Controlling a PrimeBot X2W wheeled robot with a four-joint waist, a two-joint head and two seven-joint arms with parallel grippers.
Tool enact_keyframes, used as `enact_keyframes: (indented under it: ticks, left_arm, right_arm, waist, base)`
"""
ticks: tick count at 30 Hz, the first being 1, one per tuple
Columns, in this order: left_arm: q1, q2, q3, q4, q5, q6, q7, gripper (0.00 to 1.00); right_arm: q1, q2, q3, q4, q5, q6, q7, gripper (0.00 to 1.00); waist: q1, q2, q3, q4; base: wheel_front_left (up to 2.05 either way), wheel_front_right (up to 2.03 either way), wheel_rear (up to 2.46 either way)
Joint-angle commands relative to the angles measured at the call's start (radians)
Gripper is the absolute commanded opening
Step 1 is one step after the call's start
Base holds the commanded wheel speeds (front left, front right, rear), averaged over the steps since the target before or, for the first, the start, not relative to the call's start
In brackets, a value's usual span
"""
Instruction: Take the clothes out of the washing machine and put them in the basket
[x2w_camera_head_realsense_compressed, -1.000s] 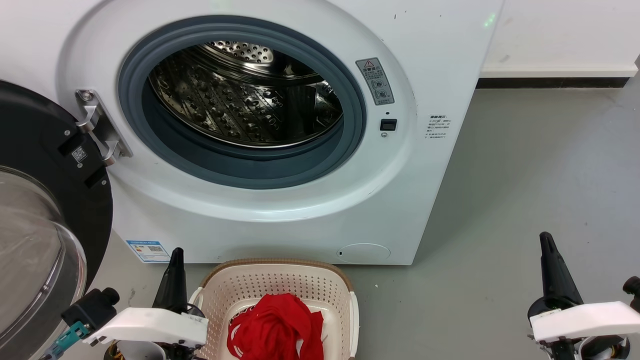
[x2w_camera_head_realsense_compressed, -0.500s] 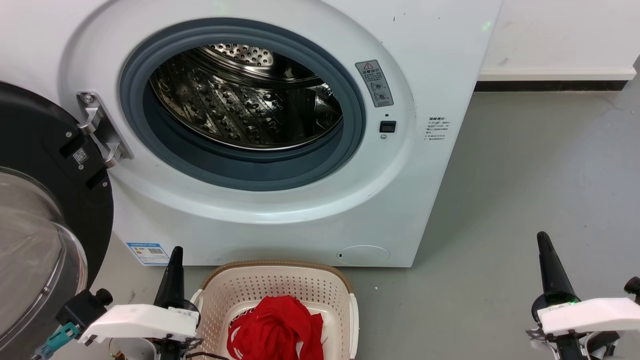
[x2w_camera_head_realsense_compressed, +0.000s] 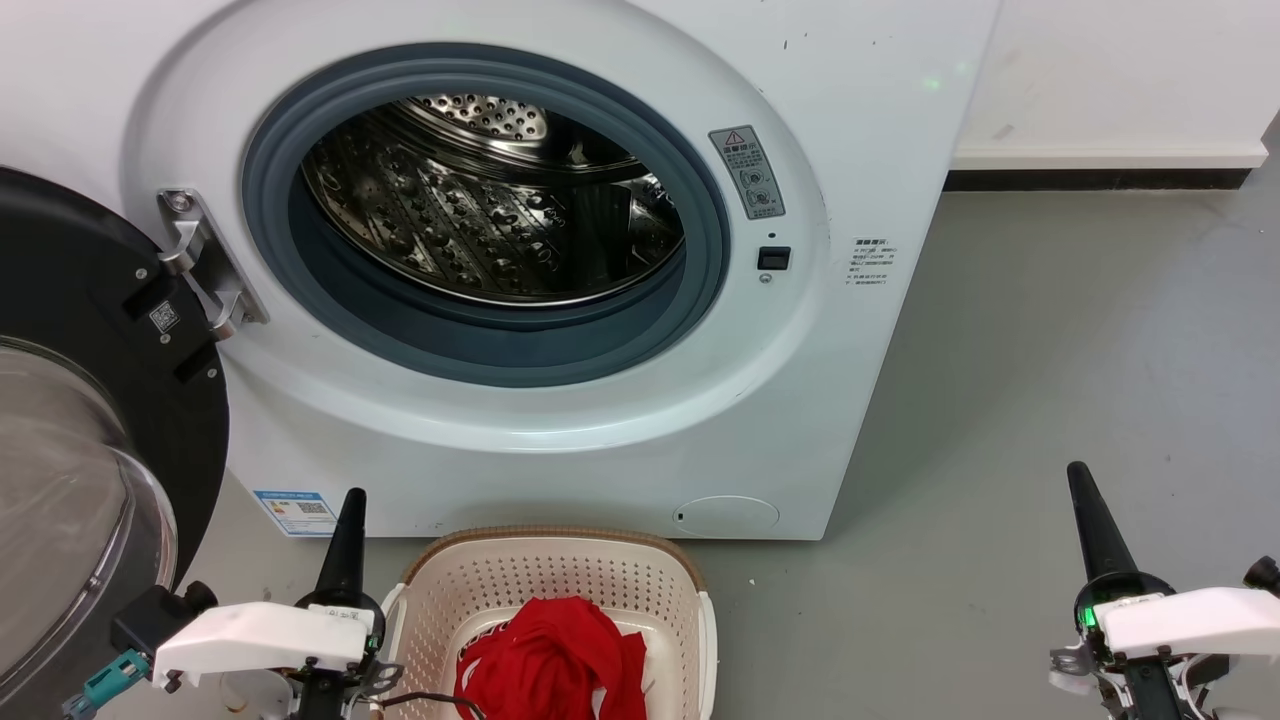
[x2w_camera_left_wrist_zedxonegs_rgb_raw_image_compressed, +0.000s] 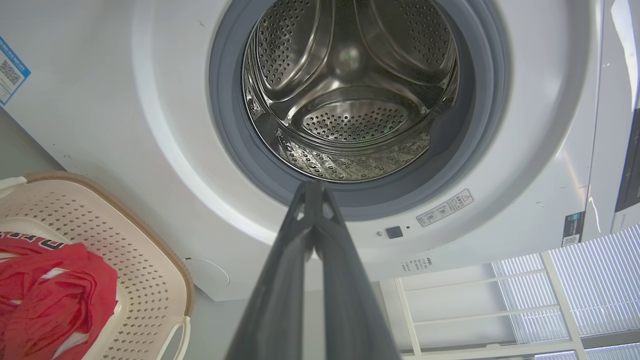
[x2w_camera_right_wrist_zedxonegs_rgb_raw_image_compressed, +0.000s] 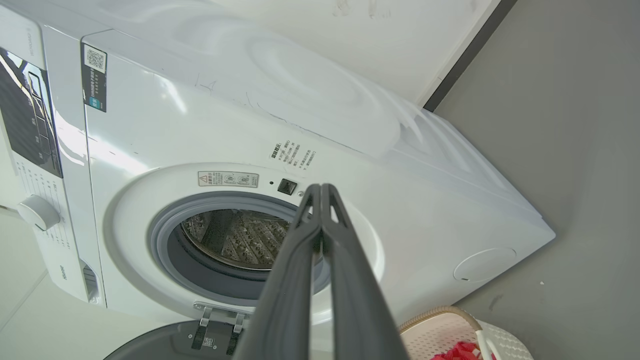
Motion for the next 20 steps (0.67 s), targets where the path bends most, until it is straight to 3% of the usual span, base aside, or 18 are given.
enact_keyframes:
  ticks: [1,20]
  left_arm:
    - [-0.017,0.0,0.007,-0.002,-0.024,-0.004,0.006,0.0]
    - [-0.03,-0.001,0.021,0.02,-0.205,-0.015,0.049,0.0]
  right_arm:
    - [-0.026,-0.006,-0.003,0.0,0.026,0.0,0.005,0.0]
    - [-0.047,-0.004,-0.01,0.031,0.212,0.0,0.052,0.0]
  waist:
    - [0.0,0.0,-0.001,0.0]
    - [0.0,0.0,-0.012,-0.001]
  base:
    - [0.0,0.0,0.0]
    - [0.0,0.0,0.0]
